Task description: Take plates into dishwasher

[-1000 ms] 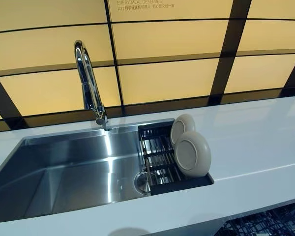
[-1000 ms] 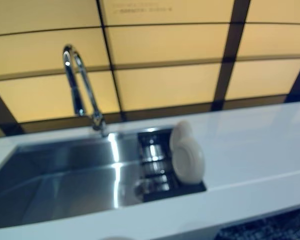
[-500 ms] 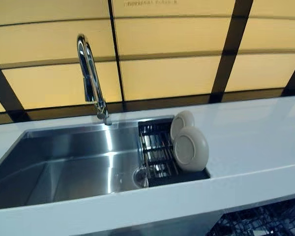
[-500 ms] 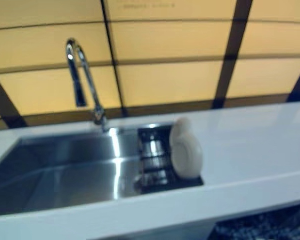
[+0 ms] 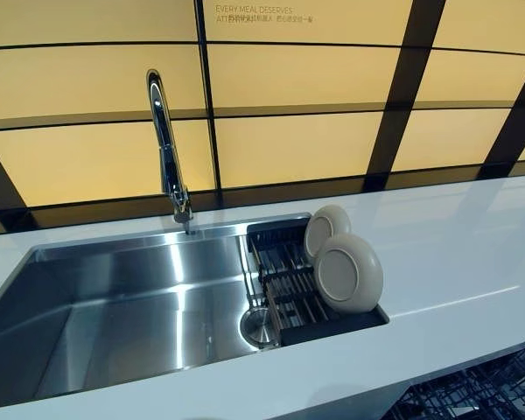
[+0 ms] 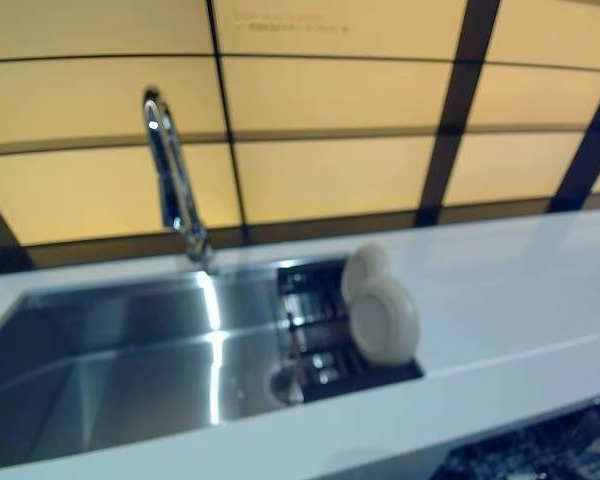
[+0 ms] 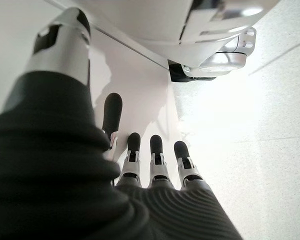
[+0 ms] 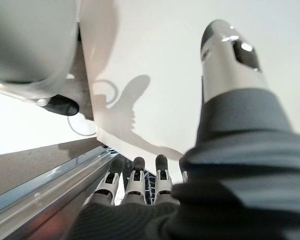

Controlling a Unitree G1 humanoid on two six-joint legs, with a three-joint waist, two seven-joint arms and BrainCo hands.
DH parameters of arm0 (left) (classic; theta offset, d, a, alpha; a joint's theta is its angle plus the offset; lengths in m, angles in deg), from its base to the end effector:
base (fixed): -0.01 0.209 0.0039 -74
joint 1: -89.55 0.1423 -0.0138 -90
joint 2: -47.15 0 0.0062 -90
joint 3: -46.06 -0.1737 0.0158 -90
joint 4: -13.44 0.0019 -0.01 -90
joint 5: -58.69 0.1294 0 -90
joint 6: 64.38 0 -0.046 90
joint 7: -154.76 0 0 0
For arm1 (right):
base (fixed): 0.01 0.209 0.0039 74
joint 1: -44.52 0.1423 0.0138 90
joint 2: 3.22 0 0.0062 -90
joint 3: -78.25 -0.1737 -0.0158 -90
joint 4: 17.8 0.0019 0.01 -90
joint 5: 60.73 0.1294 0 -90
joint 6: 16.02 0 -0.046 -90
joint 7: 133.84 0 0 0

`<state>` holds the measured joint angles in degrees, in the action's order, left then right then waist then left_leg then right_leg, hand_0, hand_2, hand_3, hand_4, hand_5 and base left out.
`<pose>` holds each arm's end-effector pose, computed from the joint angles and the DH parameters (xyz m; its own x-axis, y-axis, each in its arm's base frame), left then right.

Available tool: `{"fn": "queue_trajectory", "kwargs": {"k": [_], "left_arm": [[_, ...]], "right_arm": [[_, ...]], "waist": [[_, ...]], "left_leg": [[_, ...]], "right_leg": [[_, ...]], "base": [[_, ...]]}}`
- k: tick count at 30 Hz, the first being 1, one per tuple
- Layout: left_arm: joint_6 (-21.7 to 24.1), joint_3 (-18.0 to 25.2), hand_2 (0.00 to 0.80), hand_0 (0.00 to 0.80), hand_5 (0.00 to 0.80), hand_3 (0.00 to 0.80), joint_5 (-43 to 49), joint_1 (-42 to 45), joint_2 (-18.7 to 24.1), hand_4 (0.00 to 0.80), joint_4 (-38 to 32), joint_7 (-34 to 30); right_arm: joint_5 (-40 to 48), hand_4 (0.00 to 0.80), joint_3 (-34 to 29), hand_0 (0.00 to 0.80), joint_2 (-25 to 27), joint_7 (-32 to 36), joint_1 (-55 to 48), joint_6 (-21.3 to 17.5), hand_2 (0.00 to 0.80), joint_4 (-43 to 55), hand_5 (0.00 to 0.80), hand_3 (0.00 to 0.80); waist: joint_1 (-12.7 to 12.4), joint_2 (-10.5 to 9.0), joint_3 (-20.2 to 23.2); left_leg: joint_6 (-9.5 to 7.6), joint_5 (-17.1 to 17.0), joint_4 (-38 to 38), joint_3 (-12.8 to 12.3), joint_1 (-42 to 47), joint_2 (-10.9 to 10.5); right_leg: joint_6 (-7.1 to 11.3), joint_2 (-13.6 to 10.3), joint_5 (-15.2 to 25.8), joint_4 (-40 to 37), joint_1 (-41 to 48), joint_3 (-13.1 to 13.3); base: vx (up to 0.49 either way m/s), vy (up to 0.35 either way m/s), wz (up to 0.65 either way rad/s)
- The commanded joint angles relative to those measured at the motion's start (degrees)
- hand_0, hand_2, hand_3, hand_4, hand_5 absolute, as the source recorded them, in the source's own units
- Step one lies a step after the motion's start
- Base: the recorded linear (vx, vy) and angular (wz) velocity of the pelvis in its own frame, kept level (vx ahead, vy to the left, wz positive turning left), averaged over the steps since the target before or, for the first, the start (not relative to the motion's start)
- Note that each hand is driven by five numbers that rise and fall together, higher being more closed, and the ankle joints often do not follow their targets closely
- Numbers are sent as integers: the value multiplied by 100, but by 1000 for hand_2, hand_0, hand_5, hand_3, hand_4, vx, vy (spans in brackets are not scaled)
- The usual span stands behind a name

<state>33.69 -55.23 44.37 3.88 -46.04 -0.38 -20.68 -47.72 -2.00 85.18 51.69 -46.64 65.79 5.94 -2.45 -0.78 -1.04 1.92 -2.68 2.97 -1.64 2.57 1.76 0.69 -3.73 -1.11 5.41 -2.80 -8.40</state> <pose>0.0304 0.2169 -0.1041 0.2921 0.2534 -0.9222 -0.0776 0.9674 0.2412 0.0791 -0.2200 -0.0924 0.5077 -0.0628 -0.8593 -0.0087 0.9969 -0.0780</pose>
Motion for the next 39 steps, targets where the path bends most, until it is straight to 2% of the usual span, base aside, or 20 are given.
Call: {"fn": "queue_trajectory", "kwargs": {"k": [1, 22, 30, 39], "left_arm": [[362, 59, 0, 0, 0, 0, 74, -806, 241, 0, -108, 67], [251, 179, 0, 0, 0, 0, 270, -771, 186, 0, 81, 43], [219, 185, 0, 0, 0, 0, 322, -792, 164, 0, 102, 46], [140, 181, 0, 0, 0, 0, 348, -819, 174, 0, 108, 48]], "right_arm": [[29, 0, -18, 0, 23, -62, 267, -241, 0, 105, 0, 0], [83, 0, -106, 0, 85, -26, 253, -253, 0, 86, 0, 0], [-2, 0, -40, 0, 64, 98, 241, 8, 0, 37, 0, 0], [-2, 0, -47, 0, 104, 142, 293, 94, 0, 45, 0, 0]], "waist": [[99, -159, -24], [128, -240, 52], [138, -254, 53], [144, -261, 80]], "left_leg": [[-158, -115, 184, 39, 61, -222], [-150, -16, 203, -16, 180, -233], [-161, 11, 203, -57, 224, -229], [-174, 60, 203, -74, 281, -230]], "right_leg": [[446, -288, 723, -812, 622, 91], [435, -231, 746, -942, 709, 81], [435, -240, 732, -931, 729, 70], [441, -268, 705, -937, 789, 71]], "base": [[-26, -6, 4], [-3, -1, 1], [0, 0, 0], [0, 0, 0]]}}
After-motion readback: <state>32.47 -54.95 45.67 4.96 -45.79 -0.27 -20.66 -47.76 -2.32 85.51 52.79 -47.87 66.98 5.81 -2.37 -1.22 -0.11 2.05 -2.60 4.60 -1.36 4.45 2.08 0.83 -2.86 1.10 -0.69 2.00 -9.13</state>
